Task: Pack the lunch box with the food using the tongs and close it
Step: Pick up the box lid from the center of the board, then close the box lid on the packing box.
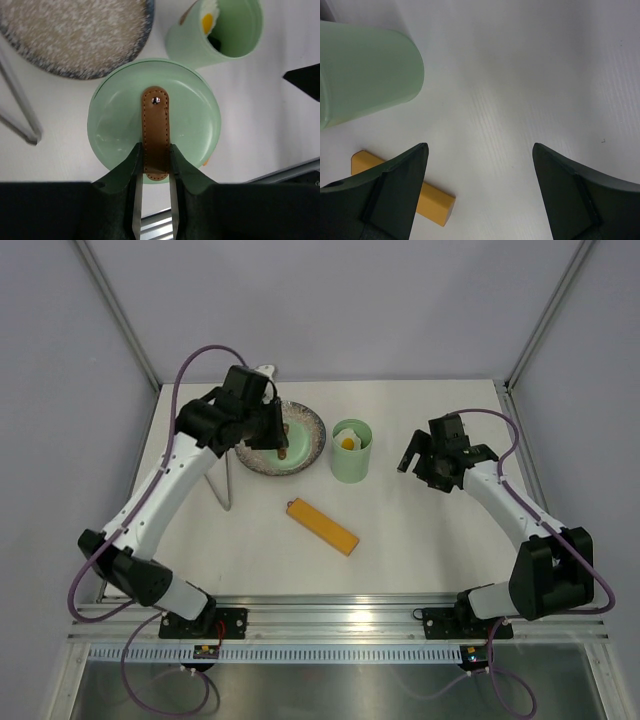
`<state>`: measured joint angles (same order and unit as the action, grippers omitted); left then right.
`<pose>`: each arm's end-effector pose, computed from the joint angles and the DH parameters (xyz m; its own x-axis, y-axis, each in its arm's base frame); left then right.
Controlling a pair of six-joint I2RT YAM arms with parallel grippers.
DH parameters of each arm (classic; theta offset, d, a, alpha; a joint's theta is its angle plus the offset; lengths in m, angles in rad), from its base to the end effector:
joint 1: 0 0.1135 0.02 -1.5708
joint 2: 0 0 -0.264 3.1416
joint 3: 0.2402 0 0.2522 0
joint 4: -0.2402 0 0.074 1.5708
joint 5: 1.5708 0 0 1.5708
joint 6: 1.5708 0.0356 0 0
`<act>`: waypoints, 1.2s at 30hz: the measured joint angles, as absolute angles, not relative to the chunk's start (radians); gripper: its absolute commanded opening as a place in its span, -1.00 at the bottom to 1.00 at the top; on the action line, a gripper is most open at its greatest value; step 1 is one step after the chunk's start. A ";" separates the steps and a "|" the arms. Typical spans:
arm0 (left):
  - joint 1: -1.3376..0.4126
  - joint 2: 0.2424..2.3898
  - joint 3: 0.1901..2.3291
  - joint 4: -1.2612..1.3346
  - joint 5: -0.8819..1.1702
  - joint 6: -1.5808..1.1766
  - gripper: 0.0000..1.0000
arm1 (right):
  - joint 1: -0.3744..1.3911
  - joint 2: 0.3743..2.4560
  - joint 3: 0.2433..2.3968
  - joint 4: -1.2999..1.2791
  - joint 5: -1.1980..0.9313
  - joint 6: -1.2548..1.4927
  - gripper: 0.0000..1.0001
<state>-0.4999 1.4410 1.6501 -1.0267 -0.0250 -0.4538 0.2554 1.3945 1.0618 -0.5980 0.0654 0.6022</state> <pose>0.2531 -0.1372 0.4049 -0.7789 -0.0739 -0.6227 0.1365 0.9492 -0.2835 0.2814 0.0711 0.2623 -0.7609 0.3855 -0.5219 0.2630 0.9186 0.2951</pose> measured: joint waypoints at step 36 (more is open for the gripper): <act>-0.624 2.209 2.374 -1.004 0.111 -0.323 -1.00 | 0.255 1.426 1.103 -0.618 0.045 0.633 0.85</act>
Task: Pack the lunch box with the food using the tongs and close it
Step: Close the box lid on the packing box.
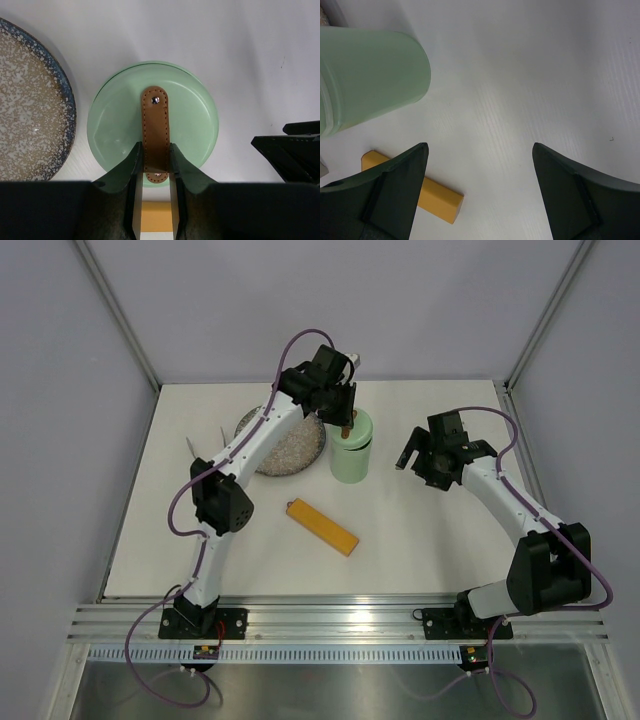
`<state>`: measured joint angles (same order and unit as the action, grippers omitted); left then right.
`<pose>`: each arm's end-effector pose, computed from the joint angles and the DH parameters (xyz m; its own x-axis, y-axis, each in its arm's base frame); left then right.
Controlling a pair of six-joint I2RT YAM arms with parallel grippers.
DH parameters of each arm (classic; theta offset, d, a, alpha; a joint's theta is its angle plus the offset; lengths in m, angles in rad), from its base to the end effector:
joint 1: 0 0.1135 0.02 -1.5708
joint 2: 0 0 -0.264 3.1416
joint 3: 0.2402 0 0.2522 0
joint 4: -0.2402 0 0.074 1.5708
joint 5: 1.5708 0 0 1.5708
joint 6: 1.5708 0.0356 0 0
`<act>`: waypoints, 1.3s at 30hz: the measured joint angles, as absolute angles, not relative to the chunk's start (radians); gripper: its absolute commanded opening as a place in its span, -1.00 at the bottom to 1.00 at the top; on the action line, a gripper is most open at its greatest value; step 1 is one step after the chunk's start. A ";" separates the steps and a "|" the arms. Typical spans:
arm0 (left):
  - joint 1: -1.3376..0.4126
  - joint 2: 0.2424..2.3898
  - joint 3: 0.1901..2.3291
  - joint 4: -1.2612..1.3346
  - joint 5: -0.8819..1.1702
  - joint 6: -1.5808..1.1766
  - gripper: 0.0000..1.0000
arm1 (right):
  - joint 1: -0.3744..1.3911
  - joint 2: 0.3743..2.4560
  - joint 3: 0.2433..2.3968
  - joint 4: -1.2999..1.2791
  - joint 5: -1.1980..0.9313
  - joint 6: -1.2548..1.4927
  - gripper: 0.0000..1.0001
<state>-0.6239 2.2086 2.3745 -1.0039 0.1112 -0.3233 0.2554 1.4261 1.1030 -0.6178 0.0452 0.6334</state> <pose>0.3889 -0.2848 0.3439 -0.7756 0.1693 -0.6081 0.4160 0.8616 -0.2907 0.2886 0.0737 0.2653 -0.7643 0.4115 -0.4964 0.2801 0.9053 0.3192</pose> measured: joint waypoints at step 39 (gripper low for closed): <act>-0.629 2.228 2.374 -0.992 0.120 -0.344 -0.24 | 0.255 1.426 1.103 -0.618 0.062 0.633 0.85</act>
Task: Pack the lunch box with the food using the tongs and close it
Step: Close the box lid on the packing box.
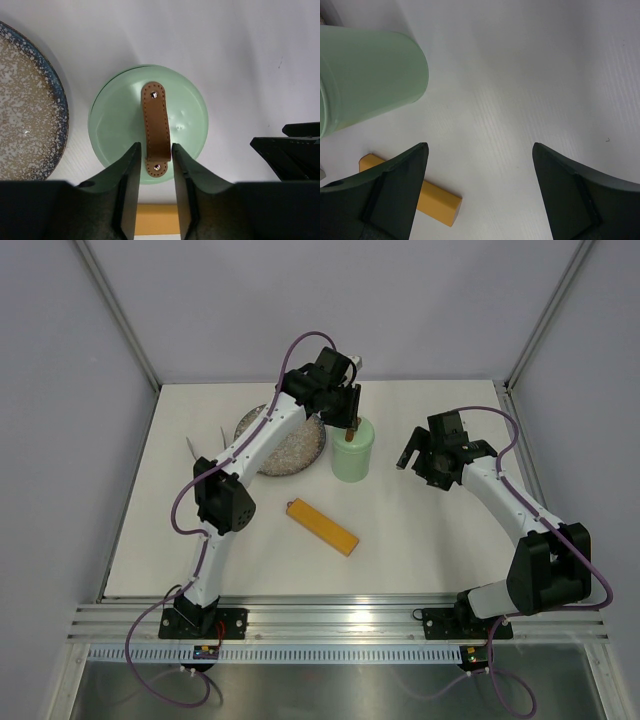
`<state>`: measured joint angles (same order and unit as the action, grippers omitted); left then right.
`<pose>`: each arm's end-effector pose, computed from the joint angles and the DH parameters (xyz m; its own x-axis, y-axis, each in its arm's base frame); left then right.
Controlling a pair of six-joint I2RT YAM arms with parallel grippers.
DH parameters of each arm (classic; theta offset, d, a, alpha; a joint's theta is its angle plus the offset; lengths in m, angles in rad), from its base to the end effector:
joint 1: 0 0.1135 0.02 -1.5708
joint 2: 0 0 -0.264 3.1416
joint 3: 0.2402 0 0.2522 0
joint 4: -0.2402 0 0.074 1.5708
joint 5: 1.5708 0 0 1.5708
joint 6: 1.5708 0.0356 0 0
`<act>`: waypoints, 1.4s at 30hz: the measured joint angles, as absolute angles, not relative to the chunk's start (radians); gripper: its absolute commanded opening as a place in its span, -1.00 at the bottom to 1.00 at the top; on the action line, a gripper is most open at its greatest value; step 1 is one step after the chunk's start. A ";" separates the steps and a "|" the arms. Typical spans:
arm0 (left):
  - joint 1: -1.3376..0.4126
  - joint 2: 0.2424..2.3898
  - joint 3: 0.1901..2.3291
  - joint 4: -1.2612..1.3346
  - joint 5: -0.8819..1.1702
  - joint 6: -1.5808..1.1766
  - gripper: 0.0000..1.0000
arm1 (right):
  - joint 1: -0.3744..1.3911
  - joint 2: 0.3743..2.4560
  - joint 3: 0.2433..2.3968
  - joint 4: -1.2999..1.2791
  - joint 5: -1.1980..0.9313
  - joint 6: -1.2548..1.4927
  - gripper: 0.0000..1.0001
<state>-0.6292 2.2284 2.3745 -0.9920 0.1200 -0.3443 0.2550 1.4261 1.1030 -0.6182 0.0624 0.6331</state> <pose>0.3916 -0.2903 0.3356 -0.7886 0.1595 -0.5939 0.4061 0.8603 -0.3082 0.2887 0.0730 0.2653 -0.7585 0.4125 -0.5045 0.2885 0.9067 0.3077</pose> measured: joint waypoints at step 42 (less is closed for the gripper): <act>-0.411 1.684 1.930 -0.892 0.095 -0.383 0.29 | 0.491 1.851 2.022 -0.914 0.216 0.482 0.81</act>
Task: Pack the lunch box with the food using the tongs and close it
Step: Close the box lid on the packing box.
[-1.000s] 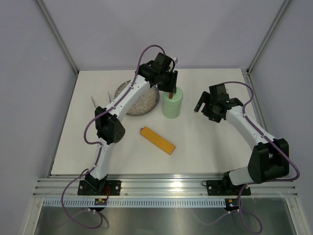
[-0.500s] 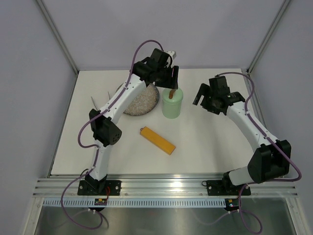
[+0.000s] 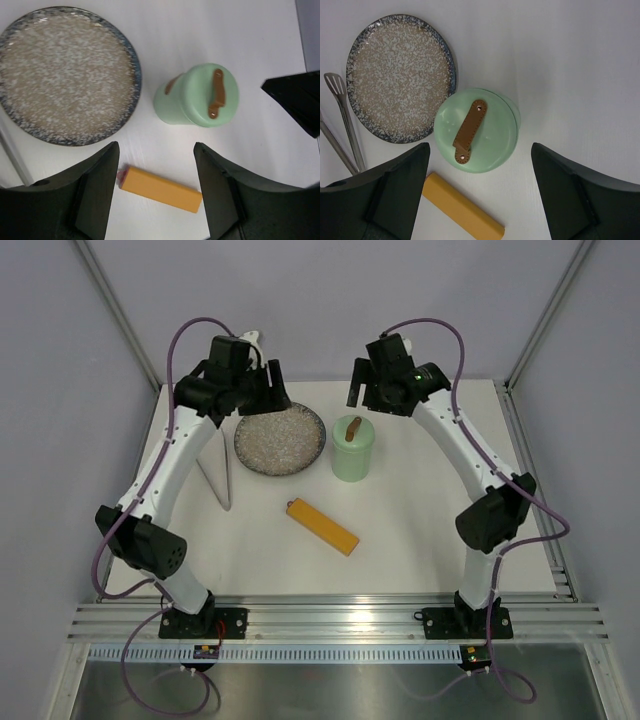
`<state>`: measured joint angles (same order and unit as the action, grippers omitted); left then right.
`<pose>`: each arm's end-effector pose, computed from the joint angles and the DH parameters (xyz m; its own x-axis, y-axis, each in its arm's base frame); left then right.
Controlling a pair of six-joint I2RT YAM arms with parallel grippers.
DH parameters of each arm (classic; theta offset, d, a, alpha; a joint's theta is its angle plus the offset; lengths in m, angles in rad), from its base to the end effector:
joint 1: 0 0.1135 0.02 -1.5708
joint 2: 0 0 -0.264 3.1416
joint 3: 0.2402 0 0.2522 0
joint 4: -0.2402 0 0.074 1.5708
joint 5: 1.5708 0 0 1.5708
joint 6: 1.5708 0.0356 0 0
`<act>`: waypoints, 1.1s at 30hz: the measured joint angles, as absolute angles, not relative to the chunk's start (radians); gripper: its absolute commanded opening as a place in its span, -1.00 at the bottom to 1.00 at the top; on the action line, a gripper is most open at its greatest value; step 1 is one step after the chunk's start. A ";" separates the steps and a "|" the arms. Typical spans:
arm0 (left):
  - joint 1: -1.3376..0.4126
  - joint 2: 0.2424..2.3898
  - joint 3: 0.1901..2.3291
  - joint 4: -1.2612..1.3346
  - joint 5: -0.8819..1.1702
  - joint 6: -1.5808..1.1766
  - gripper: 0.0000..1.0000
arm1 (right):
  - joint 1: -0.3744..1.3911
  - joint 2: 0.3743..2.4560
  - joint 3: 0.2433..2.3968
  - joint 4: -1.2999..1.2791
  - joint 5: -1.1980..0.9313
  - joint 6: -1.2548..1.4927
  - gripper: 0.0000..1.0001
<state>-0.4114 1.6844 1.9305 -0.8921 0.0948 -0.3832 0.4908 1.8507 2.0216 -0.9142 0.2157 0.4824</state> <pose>0.3289 -0.1472 0.4278 -0.6865 -0.1066 -0.7193 0.2272 0.9082 -0.3514 0.3601 0.1838 0.3944 -0.6778 0.1516 -0.7194 -0.0079 0.9770 0.2132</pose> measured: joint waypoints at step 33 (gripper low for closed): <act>-0.290 1.585 1.609 -0.807 0.145 -0.424 0.32 | 0.602 2.145 2.213 -1.103 0.321 0.485 0.79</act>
